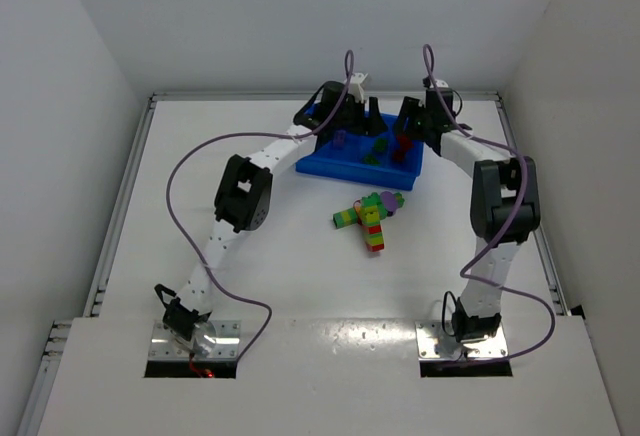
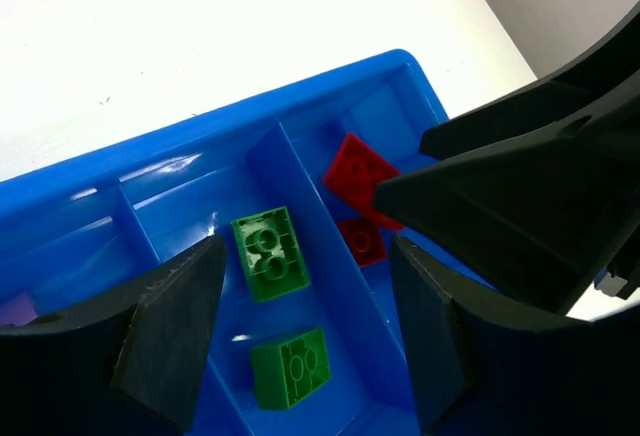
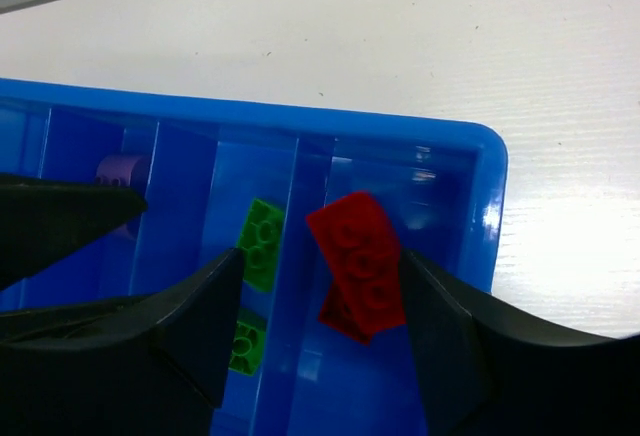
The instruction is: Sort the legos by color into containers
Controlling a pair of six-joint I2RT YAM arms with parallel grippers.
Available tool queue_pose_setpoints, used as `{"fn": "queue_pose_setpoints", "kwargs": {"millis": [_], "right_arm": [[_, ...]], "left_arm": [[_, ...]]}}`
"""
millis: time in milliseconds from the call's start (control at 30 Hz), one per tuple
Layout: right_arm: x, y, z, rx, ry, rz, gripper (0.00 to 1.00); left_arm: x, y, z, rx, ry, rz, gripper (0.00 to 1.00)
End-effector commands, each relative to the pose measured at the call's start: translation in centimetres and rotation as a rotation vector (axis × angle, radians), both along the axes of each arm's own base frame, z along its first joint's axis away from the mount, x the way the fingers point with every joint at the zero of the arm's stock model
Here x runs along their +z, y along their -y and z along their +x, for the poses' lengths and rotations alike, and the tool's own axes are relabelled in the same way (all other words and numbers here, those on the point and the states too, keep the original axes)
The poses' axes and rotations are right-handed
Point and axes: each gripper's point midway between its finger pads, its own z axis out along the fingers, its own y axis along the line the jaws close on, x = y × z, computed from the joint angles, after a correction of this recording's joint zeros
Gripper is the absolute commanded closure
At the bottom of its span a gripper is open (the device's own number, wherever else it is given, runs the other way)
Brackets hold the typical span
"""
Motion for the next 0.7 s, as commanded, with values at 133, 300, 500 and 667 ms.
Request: {"fn": "queue_pose_setpoints", "kwargs": {"millis": [133, 300, 500, 667], "right_arm": [[10.7, -1.6, 0.5, 0.097, 0.24, 0.048, 0.34], [13.2, -3.7, -4.9, 0.311, 0.25, 0.061, 0.34], [11.2, -5.4, -15.9, 0.724, 0.153, -0.029, 0.34], [8.0, -5.0, -23.0, 0.899, 0.042, -0.043, 0.34]], "left_arm": [[8.3, 0.1, -0.9, -0.091, 0.143, -0.073, 0.28], [13.2, -1.9, -7.3, -0.345, 0.194, -0.109, 0.28], [11.2, -7.0, -17.0, -0.788, 0.218, -0.072, 0.28], [8.6, -9.1, -19.0, -0.908, 0.362, 0.066, 0.28]]}}
